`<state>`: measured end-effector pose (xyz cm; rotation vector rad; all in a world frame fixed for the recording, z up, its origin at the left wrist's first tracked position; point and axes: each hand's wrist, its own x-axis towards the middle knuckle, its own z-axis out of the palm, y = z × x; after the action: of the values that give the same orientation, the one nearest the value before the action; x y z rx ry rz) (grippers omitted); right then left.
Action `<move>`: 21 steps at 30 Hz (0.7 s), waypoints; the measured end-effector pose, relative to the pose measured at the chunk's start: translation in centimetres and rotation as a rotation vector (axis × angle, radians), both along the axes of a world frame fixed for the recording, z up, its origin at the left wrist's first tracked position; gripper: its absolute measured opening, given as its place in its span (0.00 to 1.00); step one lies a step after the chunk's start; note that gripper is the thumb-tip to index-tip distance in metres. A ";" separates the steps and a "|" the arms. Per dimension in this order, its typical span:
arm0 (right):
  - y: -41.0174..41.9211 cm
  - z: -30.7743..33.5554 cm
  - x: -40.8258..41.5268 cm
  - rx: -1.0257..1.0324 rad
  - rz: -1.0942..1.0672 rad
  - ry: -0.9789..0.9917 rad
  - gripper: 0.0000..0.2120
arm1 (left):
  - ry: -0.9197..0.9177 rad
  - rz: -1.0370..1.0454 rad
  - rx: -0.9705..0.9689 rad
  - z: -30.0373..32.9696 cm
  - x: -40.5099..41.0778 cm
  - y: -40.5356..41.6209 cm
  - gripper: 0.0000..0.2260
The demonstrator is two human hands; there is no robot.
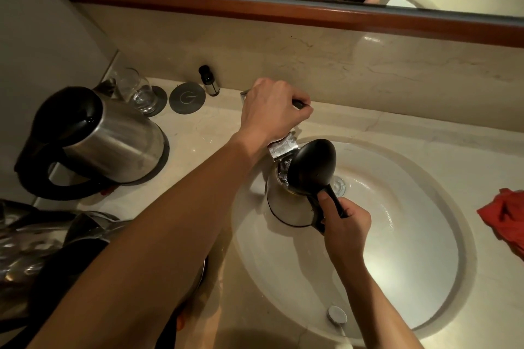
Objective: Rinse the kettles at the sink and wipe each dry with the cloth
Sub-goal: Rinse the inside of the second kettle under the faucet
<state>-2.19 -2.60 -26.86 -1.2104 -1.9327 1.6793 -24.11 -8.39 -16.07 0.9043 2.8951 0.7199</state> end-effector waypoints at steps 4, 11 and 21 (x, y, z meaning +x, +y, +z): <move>0.0 0.1 0.0 0.016 0.002 -0.001 0.37 | 0.002 -0.003 0.002 0.0 -0.1 0.0 0.09; 0.1 0.0 0.1 0.057 0.023 0.019 0.37 | 0.001 0.005 0.002 -0.2 0.0 0.1 0.09; 0.0 0.3 -0.1 0.018 0.022 0.031 0.38 | -0.012 -0.005 0.018 0.0 0.0 0.0 0.09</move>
<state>-2.25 -2.57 -26.58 -1.1546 -1.9449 1.6782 -24.10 -8.40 -16.07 0.9062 2.8792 0.7498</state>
